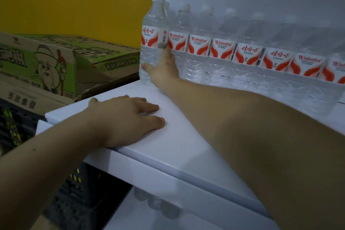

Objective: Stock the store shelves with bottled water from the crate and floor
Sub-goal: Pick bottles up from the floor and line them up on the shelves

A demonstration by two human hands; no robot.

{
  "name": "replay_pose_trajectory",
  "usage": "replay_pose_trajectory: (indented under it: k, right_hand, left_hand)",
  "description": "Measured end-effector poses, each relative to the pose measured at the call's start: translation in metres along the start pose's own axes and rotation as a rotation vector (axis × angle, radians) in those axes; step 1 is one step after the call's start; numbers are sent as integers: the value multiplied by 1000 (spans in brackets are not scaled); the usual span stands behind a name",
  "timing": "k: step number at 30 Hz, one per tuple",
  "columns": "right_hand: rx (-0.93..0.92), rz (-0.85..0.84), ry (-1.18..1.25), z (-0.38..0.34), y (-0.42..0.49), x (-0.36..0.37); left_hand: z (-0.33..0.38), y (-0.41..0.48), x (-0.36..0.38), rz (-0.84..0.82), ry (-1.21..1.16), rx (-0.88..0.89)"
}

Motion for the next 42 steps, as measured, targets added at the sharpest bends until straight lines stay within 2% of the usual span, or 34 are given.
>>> replay_pose_trajectory:
  k: [9,18,27,29,33,42]
  right_hand:
    - [40,-88,113,1,-1,4]
    - [1,34,-58,3,-5,0]
    - [83,-44,-161,3,-19,-16]
    - [95,-98,-240,4,-32,-34]
    - [102,-147,-390,3,-73,-78]
    - [98,-331,-526,-23,-207,-140]
  left_hand:
    - [0,1,0,8,26,-4]
    - [-2,2,0,23,24,1]
    - [-5,5,1,62,18,3]
    - [-2,3,-2,77,2,-7]
    - [6,-21,-12,197,-222,-49]
    - [62,-156,-9,98,-221,-99]
Point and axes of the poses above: each hand's wrist, its own y-axis towards the middle knuckle, its own x-axis out of the palm, z = x × y, the point moved 3 cm from there along y, towards the middle knuckle, and after that the axes turned 15 degrees about x, right-handed, at the moved point
